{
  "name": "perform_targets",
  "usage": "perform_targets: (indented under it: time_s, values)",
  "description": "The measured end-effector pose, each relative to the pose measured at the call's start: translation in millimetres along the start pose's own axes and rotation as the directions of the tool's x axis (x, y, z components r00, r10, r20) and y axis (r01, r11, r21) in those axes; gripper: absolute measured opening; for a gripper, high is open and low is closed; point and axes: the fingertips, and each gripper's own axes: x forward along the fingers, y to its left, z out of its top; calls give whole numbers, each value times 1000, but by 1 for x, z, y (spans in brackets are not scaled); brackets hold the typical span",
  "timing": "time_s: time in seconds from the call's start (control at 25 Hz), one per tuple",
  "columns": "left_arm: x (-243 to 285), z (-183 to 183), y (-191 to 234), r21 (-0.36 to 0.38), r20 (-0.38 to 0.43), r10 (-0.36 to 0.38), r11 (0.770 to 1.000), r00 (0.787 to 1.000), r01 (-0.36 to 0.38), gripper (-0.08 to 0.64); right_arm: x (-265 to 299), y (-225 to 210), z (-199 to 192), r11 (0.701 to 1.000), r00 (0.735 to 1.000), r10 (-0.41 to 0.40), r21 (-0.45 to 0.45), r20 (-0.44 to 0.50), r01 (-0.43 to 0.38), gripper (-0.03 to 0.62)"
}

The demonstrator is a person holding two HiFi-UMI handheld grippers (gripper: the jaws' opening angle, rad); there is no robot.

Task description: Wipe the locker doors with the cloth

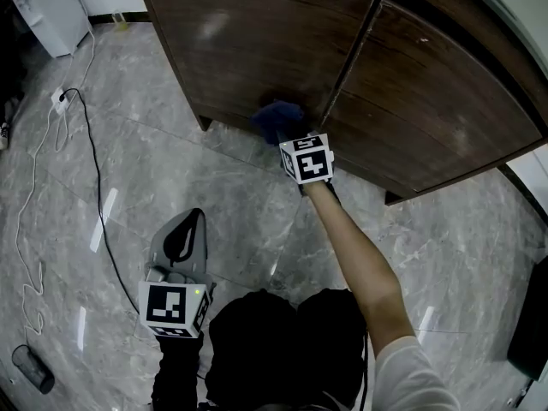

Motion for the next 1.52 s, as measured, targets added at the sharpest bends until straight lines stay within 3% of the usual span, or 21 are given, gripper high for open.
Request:
perform_targets:
  time_s: [0.16, 0.72, 1.12, 1.52]
  values:
    - [-1, 0, 3, -1, 3, 0, 1000, 1000, 0, 0, -4, 3, 14, 1000, 1000, 14, -8, 7, -14, 91]
    - [-8, 16, 9, 1, 38, 13, 1000, 999, -13, 0, -53, 16, 136, 999, 983, 19, -35, 181, -13, 91]
    - [-12, 30, 12, 10, 51, 24, 1000, 998, -25, 0, -98, 19, 232, 993, 939, 6, -115, 344, 36, 89]
    - [-23, 34, 21, 9, 62, 46, 999, 997, -47, 0, -128, 22, 295, 996, 900, 26, -90, 436, 14, 89]
